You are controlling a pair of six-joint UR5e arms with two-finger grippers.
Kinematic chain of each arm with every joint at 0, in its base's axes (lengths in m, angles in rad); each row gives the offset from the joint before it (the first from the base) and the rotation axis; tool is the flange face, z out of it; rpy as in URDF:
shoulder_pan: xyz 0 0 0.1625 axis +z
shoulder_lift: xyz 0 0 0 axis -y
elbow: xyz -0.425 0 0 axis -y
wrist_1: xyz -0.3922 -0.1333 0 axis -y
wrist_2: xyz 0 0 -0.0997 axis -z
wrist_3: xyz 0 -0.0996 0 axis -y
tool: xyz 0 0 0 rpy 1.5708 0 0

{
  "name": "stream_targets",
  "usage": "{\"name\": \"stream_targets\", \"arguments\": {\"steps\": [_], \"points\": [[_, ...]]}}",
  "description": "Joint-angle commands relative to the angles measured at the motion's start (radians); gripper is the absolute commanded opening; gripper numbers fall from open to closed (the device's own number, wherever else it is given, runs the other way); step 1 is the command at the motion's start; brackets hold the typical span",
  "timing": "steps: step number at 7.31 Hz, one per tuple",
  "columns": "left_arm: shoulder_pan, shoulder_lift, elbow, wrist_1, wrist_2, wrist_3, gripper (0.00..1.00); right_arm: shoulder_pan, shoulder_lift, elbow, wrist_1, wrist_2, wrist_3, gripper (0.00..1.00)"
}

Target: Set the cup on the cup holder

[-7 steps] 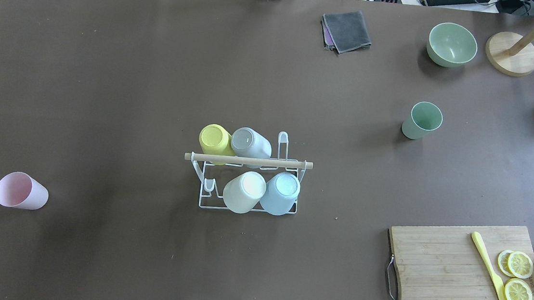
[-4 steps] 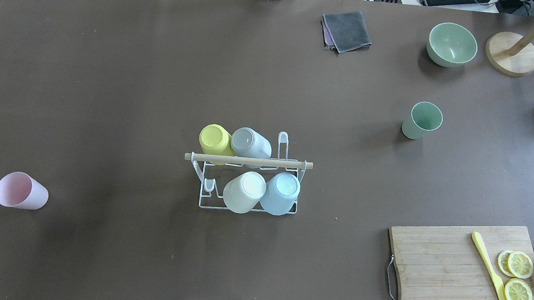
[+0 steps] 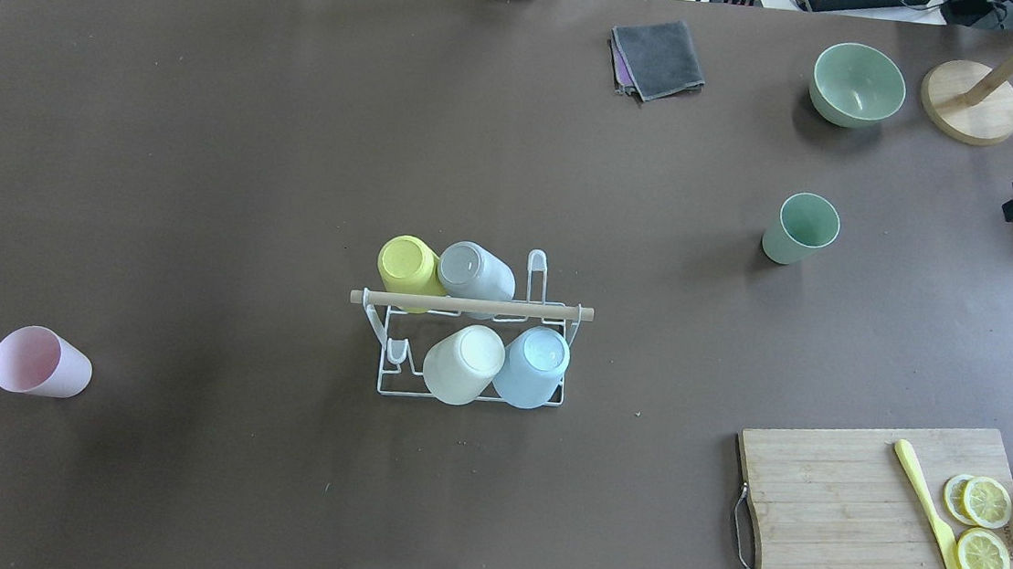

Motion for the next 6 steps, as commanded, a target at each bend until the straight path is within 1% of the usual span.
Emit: {"name": "stream_targets", "arguments": {"steps": [1,2,4,5,6], "points": [[0.005,-0.008,0.016,-0.001,-0.003,0.011,0.98,-0.12,0.087,0.024,0.002,-0.016,0.145,1.0],[0.006,-0.011,0.032,-0.005,-0.003,0.011,0.98,-0.145,0.149,-0.014,-0.025,-0.019,0.145,1.0],[0.067,-0.067,0.088,0.02,-0.001,0.012,0.98,-0.142,0.266,-0.159,-0.036,-0.008,0.136,1.0],[0.112,-0.138,0.095,0.078,0.002,0.005,0.98,-0.138,0.335,-0.248,-0.038,0.009,0.131,1.0],[0.184,-0.222,0.115,0.128,0.005,0.003,0.98,-0.119,0.402,-0.354,-0.038,0.056,0.127,1.0]]}}
